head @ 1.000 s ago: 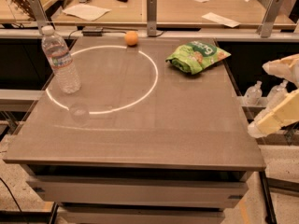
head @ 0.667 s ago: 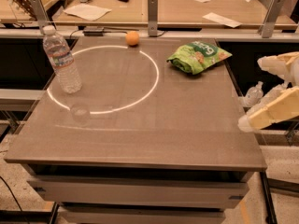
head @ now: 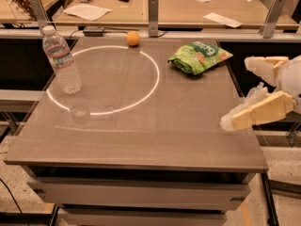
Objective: Move water bottle near green rice chip bag
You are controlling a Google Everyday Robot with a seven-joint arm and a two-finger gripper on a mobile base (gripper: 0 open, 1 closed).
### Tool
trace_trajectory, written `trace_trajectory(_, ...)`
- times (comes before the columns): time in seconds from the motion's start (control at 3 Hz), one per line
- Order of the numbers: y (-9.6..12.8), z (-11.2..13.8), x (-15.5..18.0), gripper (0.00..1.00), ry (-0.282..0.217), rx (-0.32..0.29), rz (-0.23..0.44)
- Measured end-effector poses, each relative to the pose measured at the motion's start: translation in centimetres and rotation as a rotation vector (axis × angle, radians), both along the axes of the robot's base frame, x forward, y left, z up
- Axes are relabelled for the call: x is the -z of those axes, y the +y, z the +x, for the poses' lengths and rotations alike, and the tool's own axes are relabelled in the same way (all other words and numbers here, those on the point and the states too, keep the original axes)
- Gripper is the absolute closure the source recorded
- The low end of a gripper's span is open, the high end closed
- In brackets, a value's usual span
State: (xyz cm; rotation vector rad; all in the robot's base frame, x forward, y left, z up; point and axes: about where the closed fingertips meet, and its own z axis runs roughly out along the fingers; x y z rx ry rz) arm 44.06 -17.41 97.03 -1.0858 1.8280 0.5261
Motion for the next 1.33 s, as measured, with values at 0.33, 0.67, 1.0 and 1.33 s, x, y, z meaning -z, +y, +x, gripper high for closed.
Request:
trace_trajectory(0.33, 2.0, 0.0, 1.2, 0.0, 0.01, 0.009, 0.044)
trace_trajectory(0.67, 3.8, 0.6, 2.0, 0.0, 0.03, 0.043, -0.006)
trace_trajectory(1.0, 4.1, 0.5, 2.0, 0.0, 0.032, 0.04, -0.006)
trace_trajectory(1.33, 5.9, 0.4, 3.5, 0.0, 0.015, 0.057, 0.024)
